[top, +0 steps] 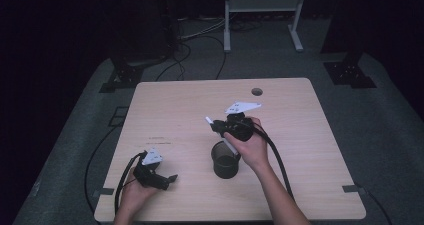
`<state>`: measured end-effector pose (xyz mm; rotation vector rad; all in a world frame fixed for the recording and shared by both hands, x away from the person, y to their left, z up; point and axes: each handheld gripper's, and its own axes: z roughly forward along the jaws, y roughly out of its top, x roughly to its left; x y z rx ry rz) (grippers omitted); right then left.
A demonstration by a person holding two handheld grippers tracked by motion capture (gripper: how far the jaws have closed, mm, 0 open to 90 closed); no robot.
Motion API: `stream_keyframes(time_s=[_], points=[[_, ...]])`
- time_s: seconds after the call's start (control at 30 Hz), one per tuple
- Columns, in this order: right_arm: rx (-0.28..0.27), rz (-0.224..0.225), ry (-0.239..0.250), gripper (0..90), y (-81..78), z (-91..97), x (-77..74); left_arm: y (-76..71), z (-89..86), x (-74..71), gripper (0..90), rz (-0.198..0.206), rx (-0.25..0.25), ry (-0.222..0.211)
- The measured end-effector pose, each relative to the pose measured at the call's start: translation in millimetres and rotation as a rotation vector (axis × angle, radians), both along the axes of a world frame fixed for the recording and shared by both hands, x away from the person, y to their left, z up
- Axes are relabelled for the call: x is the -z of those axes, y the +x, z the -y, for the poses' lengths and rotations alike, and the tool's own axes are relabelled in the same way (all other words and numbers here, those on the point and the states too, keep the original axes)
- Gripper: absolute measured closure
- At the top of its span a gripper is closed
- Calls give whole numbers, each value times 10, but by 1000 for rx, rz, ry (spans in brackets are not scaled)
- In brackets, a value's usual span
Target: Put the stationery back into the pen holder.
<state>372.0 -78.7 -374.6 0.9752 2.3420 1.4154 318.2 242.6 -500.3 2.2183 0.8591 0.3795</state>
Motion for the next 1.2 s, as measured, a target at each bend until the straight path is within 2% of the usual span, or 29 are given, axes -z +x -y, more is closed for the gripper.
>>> stream_keyframes(time_s=[0.4, 0.9, 1.2], points=[[-22, -5, -9, 782, -34, -21, 80, -1, -1, -1, 0, -1, 1, 1], [-38, -10, -8, 781, -164, 80, 214, -1, -1, -2, 0, -2, 1, 2], [-44, -11, -8, 774, -171, 83, 247, 0, -1, -1, 0, -1, 1, 1]])
